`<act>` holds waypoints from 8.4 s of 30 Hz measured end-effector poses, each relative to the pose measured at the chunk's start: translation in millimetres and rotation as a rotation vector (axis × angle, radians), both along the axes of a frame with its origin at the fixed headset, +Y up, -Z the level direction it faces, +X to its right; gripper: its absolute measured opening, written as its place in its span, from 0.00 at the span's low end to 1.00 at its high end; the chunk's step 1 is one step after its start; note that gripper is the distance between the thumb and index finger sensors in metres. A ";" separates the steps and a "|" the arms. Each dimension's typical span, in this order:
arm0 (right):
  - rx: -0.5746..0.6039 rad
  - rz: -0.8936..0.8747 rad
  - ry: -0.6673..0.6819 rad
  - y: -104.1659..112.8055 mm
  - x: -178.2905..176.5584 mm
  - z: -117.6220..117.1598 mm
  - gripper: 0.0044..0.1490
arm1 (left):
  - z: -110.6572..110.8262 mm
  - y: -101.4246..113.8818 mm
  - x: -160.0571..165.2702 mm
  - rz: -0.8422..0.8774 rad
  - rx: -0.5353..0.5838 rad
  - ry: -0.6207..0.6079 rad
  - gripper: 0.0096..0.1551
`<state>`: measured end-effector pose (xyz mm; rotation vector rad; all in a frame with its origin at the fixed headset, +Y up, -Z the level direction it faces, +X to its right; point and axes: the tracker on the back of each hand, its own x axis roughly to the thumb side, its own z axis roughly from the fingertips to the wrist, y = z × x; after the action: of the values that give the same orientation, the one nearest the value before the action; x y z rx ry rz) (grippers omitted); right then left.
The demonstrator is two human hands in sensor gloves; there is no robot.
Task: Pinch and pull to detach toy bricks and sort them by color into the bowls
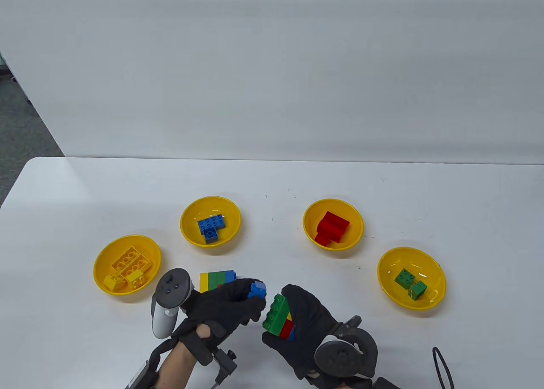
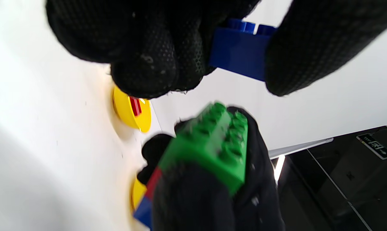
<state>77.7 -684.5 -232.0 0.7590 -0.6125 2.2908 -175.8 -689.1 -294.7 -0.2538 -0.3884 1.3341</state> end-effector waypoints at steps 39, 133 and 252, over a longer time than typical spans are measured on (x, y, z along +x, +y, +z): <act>-0.042 0.016 -0.065 -1.2 25.9 -12.2 0.63 | -103.5 50.9 -29.5 -0.695 0.197 0.393 0.39; -0.326 -0.242 -0.024 17.4 60.6 -44.5 0.39 | 11.2 -26.6 21.5 -0.213 0.148 -0.097 0.40; -0.454 0.368 -0.628 0.4 76.7 -263.9 0.31 | 4.6 -27.6 -19.1 0.006 0.026 0.135 0.42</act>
<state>154.4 -684.1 -495.9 -0.0923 -0.1928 2.8762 -194.9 -716.7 -290.1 -0.1398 -0.2927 1.3425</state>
